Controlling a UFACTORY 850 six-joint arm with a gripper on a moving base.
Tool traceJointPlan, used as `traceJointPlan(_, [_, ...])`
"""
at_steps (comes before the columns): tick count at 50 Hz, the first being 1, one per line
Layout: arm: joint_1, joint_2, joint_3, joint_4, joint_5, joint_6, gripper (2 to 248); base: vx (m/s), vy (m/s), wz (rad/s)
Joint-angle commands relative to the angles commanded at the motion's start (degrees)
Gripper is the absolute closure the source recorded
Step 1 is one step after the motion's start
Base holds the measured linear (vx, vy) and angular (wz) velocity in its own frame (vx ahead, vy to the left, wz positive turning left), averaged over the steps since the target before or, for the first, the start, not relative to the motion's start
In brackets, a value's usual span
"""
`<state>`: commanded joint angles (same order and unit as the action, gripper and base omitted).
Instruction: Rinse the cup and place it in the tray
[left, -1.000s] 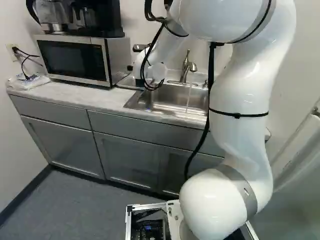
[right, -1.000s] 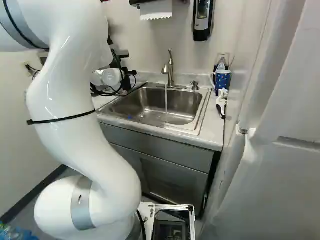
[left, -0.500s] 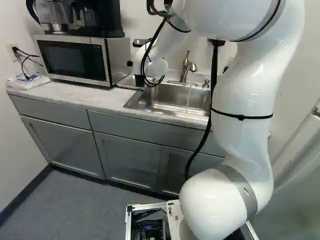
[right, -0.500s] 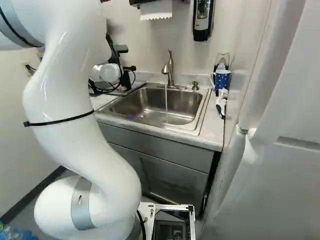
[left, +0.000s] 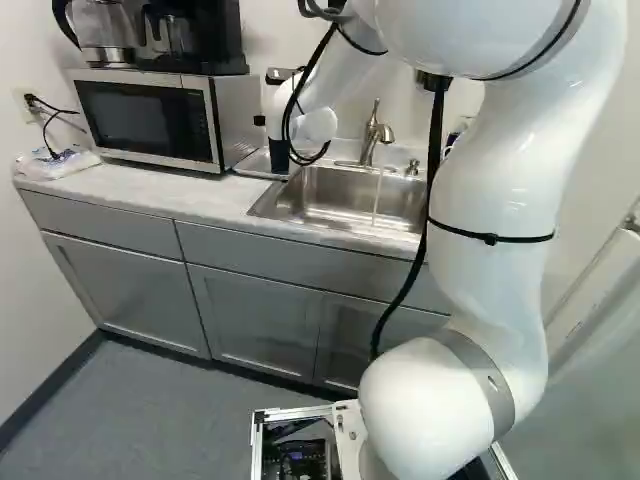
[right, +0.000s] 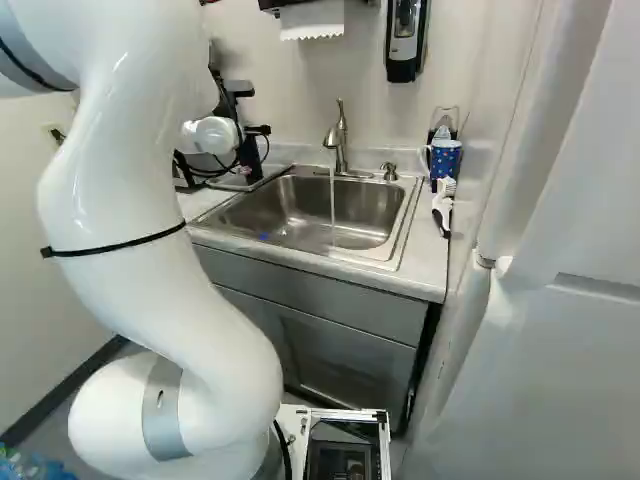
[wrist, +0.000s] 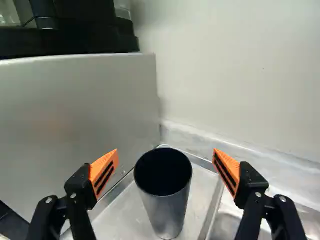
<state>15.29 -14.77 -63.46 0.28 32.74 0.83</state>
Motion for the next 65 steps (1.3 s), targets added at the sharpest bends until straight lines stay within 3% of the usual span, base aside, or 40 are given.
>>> traceJointPlan(23, [-0.13, 1.52, -1.10, 0.00, -2.53, 0.00, 3, 0.000, 0.000, 0.000])
traceJointPlan(65, [-2.07, 4.65, -2.71, 0.00, -3.02, 0.00, 3, 0.000, 0.000, 0.000])
